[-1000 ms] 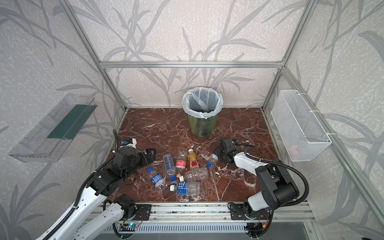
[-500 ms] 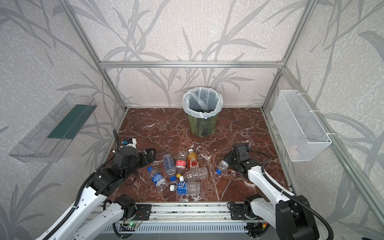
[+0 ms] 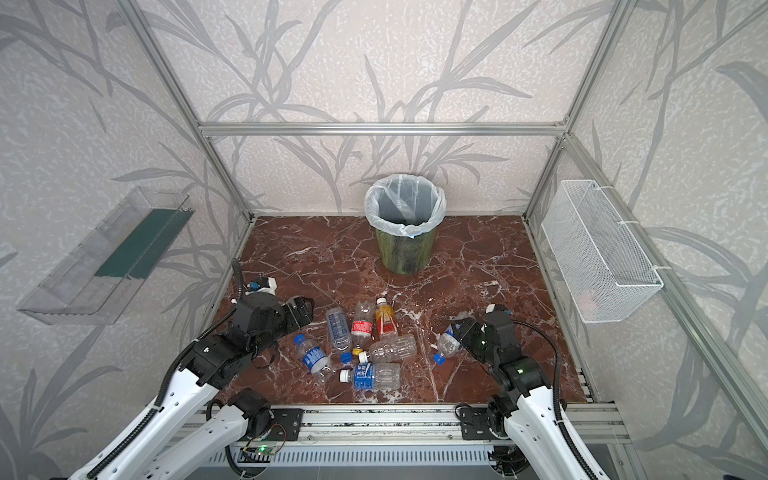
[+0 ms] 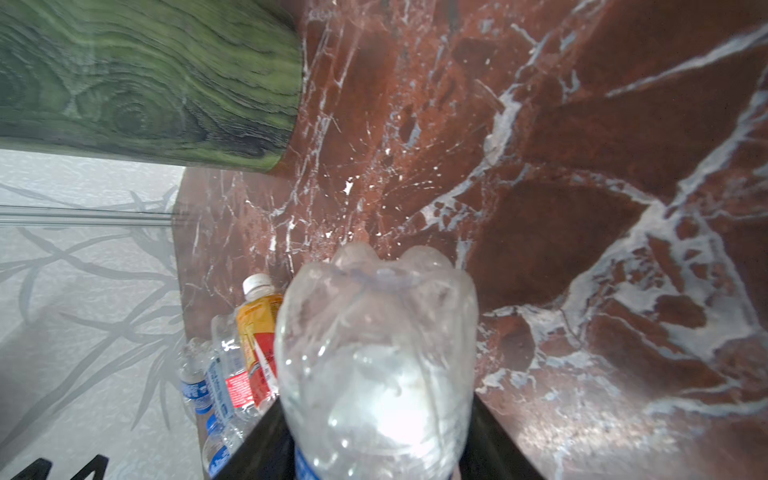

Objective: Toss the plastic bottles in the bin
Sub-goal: 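Lift the water bottle with the right gripper and carry it over the bin, then open the right gripper to drop the water bottle and return toward the pile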

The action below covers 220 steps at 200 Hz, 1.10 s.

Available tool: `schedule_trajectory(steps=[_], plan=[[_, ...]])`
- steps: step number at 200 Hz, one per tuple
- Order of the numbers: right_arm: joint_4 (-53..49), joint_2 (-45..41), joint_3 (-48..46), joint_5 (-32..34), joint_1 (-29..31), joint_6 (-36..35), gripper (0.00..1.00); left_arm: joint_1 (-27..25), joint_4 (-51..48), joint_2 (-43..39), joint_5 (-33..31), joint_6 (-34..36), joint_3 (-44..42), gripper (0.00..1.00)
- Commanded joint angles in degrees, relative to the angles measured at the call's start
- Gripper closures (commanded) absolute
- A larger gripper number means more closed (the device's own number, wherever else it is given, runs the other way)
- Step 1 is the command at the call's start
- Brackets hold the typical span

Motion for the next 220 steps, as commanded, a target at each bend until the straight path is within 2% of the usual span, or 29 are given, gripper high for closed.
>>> schedule_trajectory(steps=[1, 20, 48, 58, 64, 79, 82, 84, 86, 101, 114, 141, 184, 220], plan=[[8.3, 3.0, 6.4, -1.6, -0.2, 1.4, 0.44, 0.2, 0.6, 0.4, -0.4, -0.4, 0.1, 0.03], [17.2, 12.1, 16.7, -3.4, -0.4, 2.1, 0.44, 0.3, 0.3, 0.9, -0.9, 0.2, 1.5, 0.03], [22.5, 31.9, 45.7, -4.6, -0.4, -0.4, 0.42, 0.2, -0.4, 2.8, -1.4, 1.1, 4.8, 0.03], [17.9, 39.3, 57.4, -3.1, -0.4, -1.9, 0.36, 0.2, -0.7, 3.5, -1.4, 1.3, 6.3, 0.03], [12.1, 44.7, 65.5, -2.3, -0.5, -3.7, 0.27, 0.2, -0.9, 3.8, -1.5, 1.4, 7.0, 0.03], [5.7, 53.2, 74.1, -5.4, -1.7, -3.7, 0.13, 0.3, -1.5, 4.1, -1.7, 1.7, 8.7, 0.03], [5.6, 53.8, 74.3, -6.1, -1.7, -3.5, 0.11, 0.3, -1.6, 4.1, -1.7, 1.8, 8.9, 0.03], [5.4, 54.3, 74.3, -6.7, -1.8, -3.4, 0.02, 0.3, -1.6, 4.1, -1.8, 1.8, 9.0, 0.03], [5.0, 54.6, 74.1, -6.8, -1.8, -3.5, 0.0, 0.2, -1.6, 4.0, -1.9, 1.9, 9.1, 0.03], [2.7, 52.3, 71.1, -4.9, -1.3, -6.1, 0.01, 0.3, -2.4, 3.3, -2.5, 2.3, 9.4, 0.03], [5.6, 46.4, 62.8, -3.0, -1.6, -6.3, 0.01, 0.3, -2.8, 2.4, -3.2, 2.4, 8.7, 0.03], [4.7, 35.4, 49.2, -1.1, -2.3, -8.1, 0.0, 0.4, -3.9, 1.2, -4.6, 2.6, 7.0, 0.02], [2.8, 24.0, 29.5, -2.3, -2.1, -7.8, 0.04, 1.1, -3.5, -0.5, -7.4, 2.5, 4.1, 0.01], [0.8, 18.3, 20.4, -2.7, -1.9, -7.0, 0.07, 3.1, -3.0, -0.3, -7.6, 2.5, 3.0, 0.01]])
